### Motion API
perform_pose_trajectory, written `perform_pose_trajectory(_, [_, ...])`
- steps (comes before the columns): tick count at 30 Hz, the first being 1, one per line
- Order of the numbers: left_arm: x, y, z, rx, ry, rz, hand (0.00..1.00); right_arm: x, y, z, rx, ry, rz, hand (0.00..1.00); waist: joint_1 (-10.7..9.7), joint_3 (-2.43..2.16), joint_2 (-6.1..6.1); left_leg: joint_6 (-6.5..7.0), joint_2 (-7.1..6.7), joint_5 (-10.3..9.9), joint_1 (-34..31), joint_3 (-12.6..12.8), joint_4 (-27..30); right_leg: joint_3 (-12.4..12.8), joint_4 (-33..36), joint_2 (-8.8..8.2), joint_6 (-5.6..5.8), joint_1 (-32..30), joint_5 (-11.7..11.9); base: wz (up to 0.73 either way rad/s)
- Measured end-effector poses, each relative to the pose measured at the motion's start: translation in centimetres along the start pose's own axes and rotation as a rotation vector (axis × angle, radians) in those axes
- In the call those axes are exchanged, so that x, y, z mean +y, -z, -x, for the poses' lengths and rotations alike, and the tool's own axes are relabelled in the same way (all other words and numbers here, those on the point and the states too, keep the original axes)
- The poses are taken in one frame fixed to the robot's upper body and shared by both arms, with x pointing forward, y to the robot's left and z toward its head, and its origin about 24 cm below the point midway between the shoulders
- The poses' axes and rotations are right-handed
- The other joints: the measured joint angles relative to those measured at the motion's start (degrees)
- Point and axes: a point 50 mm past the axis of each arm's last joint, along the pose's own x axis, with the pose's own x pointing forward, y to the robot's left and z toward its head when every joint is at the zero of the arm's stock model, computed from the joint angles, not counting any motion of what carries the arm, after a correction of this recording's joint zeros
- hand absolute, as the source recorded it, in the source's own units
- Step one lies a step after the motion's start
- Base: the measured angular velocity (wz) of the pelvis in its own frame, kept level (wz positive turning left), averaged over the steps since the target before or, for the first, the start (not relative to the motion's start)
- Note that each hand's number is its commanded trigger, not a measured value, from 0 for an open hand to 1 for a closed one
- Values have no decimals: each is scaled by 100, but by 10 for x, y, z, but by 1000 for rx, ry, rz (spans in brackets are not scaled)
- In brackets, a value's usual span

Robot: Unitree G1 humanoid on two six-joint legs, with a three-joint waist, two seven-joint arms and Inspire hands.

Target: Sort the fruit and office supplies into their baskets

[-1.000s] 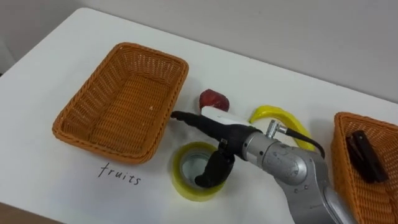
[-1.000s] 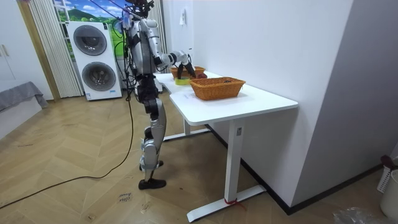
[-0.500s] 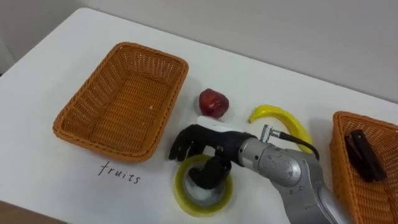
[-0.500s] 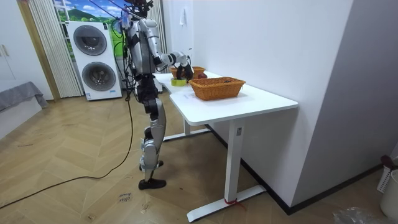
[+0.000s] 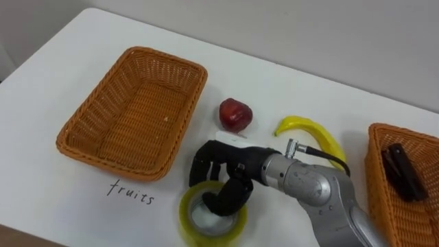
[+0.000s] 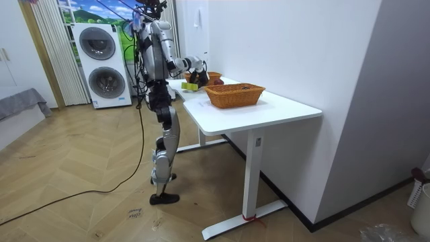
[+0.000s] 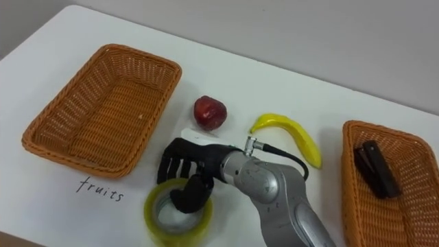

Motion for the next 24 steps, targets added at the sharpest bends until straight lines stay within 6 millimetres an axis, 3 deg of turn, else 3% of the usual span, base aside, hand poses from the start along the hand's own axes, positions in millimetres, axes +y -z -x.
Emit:
perform_pose_trajectory(9, [-1, 9, 1, 28, 3, -3, 0, -3, 7, 5, -18, -8, -50, 100, -42, 28, 13, 2, -3, 1, 45, 40, 1, 152, 1, 1, 0, 18, 0, -2])
perform_pose_trajectory(12, [1, 14, 2, 39, -7, -5, 0, -9, 13, 10, -12, 37, -65, 100, -143, 45, 36, 7, -5, 4, 34, 24, 9, 151, 1, 0, 0, 15, 0, 0])
perform_pose_trajectory(16, [2, 22, 3, 59, -24, -13, 0, -21, 15, 24, -12, 147, -62, 100, -331, 43, 39, 4, 6, 5, 9, 92, 6, 168, 3, 9, 0, -19, 0, -5])
perform_pose_trajectory(24, [8, 42, 6, 122, -51, -12, 0, -42, 27, 61, -18, 347, -99, 100, -588, 4, 77, 5, 8, 5, 118, 314, -25, 452, 6, 7, 9, 8, 6, -14])
